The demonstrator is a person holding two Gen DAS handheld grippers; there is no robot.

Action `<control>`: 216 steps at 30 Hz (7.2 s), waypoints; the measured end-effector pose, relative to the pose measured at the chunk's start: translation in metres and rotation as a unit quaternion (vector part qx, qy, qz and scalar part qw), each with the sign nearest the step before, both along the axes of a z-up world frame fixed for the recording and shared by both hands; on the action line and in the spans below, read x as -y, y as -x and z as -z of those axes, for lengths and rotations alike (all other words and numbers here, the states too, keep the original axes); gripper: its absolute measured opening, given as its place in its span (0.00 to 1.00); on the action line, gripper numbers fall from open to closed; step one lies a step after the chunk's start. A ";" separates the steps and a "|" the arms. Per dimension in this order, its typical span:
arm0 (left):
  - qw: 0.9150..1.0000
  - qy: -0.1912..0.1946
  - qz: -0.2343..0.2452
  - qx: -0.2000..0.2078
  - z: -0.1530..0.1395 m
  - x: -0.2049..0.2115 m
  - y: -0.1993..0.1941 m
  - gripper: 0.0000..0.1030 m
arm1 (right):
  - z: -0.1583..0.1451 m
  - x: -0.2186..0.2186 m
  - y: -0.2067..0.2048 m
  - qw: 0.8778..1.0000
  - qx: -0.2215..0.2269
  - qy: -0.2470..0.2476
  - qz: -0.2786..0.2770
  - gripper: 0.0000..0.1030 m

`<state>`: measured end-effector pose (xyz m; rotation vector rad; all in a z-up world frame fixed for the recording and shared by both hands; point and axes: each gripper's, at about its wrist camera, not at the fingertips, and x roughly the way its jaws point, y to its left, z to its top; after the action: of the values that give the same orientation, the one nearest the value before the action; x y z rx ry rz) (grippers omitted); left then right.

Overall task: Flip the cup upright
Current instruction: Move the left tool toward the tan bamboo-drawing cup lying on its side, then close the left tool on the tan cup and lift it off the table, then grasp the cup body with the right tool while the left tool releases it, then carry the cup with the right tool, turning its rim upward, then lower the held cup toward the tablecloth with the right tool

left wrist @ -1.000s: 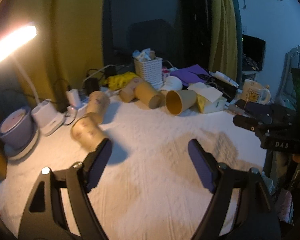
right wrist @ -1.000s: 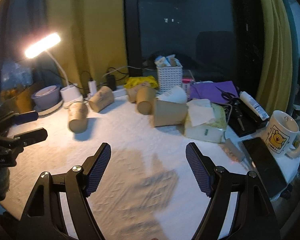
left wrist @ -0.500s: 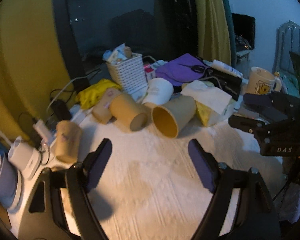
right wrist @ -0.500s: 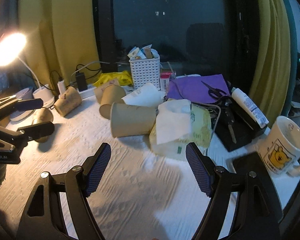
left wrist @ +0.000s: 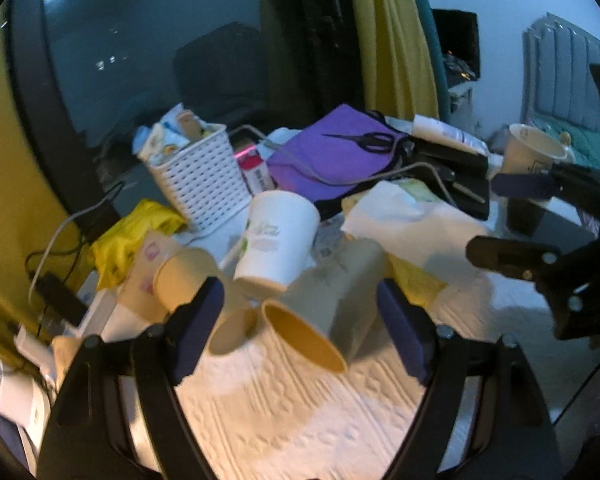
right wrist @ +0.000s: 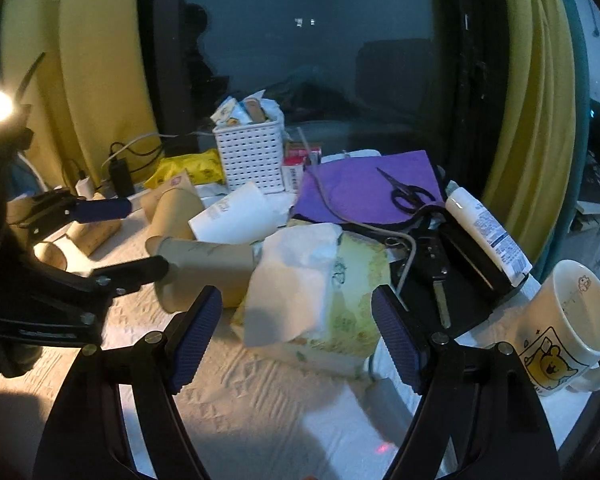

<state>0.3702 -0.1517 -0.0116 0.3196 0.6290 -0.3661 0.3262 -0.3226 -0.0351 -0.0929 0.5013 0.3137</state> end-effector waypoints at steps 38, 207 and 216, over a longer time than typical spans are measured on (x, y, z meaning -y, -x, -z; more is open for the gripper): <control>0.994 0.024 0.052 -0.090 0.000 -0.031 0.095 0.75 | 0.003 -0.001 0.052 1.000 -0.010 -0.020 0.002 0.78; 0.940 0.240 -0.223 0.098 0.001 -0.223 0.341 0.77 | 0.049 -0.175 0.175 0.976 -0.012 0.002 -0.219 0.66; 0.943 0.237 -0.214 0.093 -0.002 -0.204 0.346 0.77 | 0.059 -0.133 0.191 0.982 0.007 -0.049 -0.183 0.66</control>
<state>0.0241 0.0526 -0.0098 -0.2435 0.3922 -0.0575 0.1349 -0.1894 -0.0936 -0.0906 0.4531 0.6965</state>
